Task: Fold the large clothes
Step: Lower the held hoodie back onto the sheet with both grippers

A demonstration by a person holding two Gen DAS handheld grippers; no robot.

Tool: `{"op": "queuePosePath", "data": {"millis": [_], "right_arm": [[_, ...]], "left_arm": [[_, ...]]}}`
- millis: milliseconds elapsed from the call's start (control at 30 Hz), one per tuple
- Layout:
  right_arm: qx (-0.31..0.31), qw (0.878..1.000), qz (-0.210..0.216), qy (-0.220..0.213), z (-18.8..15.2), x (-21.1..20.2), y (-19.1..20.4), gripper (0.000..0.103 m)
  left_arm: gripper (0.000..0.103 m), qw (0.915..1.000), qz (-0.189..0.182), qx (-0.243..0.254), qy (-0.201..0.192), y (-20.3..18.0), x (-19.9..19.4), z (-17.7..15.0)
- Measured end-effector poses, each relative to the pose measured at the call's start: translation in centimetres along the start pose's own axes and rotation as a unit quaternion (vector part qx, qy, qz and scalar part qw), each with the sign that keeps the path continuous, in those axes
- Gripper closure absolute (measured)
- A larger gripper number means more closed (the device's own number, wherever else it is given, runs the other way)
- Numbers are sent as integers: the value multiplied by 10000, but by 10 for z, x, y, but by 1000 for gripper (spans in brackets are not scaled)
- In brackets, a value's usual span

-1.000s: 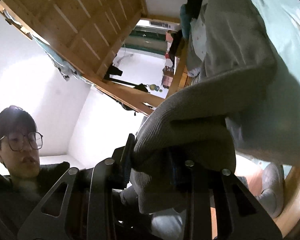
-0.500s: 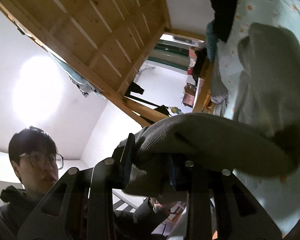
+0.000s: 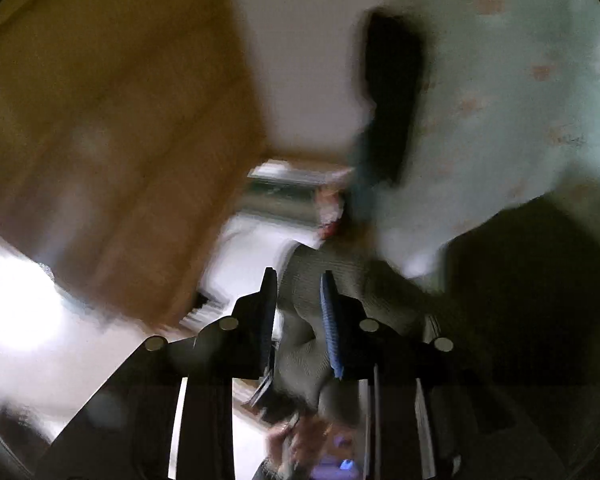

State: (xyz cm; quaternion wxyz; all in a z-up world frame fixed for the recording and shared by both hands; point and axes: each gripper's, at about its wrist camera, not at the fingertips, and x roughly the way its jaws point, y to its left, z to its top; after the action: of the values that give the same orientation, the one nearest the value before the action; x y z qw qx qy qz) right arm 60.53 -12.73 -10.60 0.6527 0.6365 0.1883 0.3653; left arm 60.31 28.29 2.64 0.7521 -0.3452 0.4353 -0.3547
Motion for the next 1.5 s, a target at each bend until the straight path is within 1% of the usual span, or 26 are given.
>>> {"op": "queuePosePath", "data": {"millis": [67, 133, 200, 233, 267, 367, 467, 500, 533, 600, 633, 667, 733, 767, 833, 933, 1000, 1067, 1167, 1267, 1300, 1367, 1400, 1433, 1467, 1500], "right_arm": [[-44, 9986, -524, -3, 12, 9, -11, 78], [-215, 9937, -1064, 275, 19, 20, -18, 77], [-796, 9815, -1481, 916, 21, 32, -8, 50], [-1213, 9727, -1602, 1162, 20, 35, 4, 11], [-1739, 9568, -1963, 1257, 17, 36, 18, 3], [-2979, 8942, -2825, 1786, 7, 50, 38, 3], [-3021, 8522, -3039, 3003, -11, 78, 15, 6], [-3137, 8438, -3067, 3092, -18, 83, 13, 17], [-3183, 8438, -2979, 3130, -22, 87, 12, 45], [-3050, 8711, -2711, 2734, -13, 79, 17, 71], [-2851, 8925, -2542, 2400, -3, 70, 15, 83], [-2394, 9264, -2289, 1789, 13, 48, 10, 87], [-2022, 9431, -2315, 1270, 26, 29, 1, 87], [-1966, 9425, -2458, 1122, 28, 22, -5, 87], [-1658, 9487, -2535, 908, 33, 12, -19, 87], [-1499, 9541, -2463, 806, 29, 7, -21, 87], [-1373, 9587, -2384, 718, 28, 9, -20, 87], [-1270, 9602, -2384, 708, 27, 26, -23, 87], [-1295, 9583, -2410, 824, 25, 28, -21, 87], [-1303, 9573, -2431, 860, 26, 33, -19, 86], [-1278, 9575, -2434, 875, 26, 33, -20, 86], [-1254, 9584, -2413, 874, 24, 31, -20, 86], [-1258, 9611, -2304, 856, 23, 29, -17, 86], [-1269, 9662, -2085, 834, 22, 25, -12, 86], [-1251, 9732, -1769, 772, 21, 21, -4, 87], [-1224, 9778, -1552, 695, 21, 17, 2, 87]], "left_arm": [[72, 9985, 398, -277, 242, 30, 21, 12], [72, 9954, 256, -843, 385, 67, 36, 21], [72, 9924, -50, -1116, 509, 94, 42, 26], [72, 9910, -206, -1187, 578, 103, 46, 28], [72, 9896, -334, -1236, 655, 113, 49, 28], [72, 9855, -677, -1355, 761, 126, 58, 28], [72, 9856, -903, -1195, 781, 127, 60, 27], [72, 9866, -945, -1091, 765, 124, 59, 27], [71, 9874, -958, -1009, 753, 120, 58, 27], [67, 9906, -922, -750, 683, 104, 53, 29], [63, 9920, -912, -538, 687, 91, 46, 33], [62, 9925, -897, -457, 696, 82, 42, 37], [7, 9958, -634, -379, 542, 71, 31, 46], [5, 9991, -333, -167, 214, 62, 20, 54], [6, 9996, -145, 63, -236, 54, 2, 66], [6, 9975, -38, -237, -660, 59, -17, 71], [6, 9989, -137, -129, -436, 57, -13, 61], [6, 9994, -95, 307, 129, 49, 7, 43], [6, 9886, 93, 1025, 1102, 32, 52, 7], [6, 9790, 1113, 1189, 1230, 44, 93, -7], [6, 9792, 1205, 1071, 1231, 53, 103, -7], [6, 9867, 946, 710, 1116, 64, 110, -7], [7, 9895, 723, 626, 1087, 64, 108, -6], [27, 9925, -73, 468, 1125, 61, 104, -5], [45, 9915, -576, 396, 1096, 57, 97, -4], [86, 9921, -599, 400, 1030, 56, 92, -3]]}}
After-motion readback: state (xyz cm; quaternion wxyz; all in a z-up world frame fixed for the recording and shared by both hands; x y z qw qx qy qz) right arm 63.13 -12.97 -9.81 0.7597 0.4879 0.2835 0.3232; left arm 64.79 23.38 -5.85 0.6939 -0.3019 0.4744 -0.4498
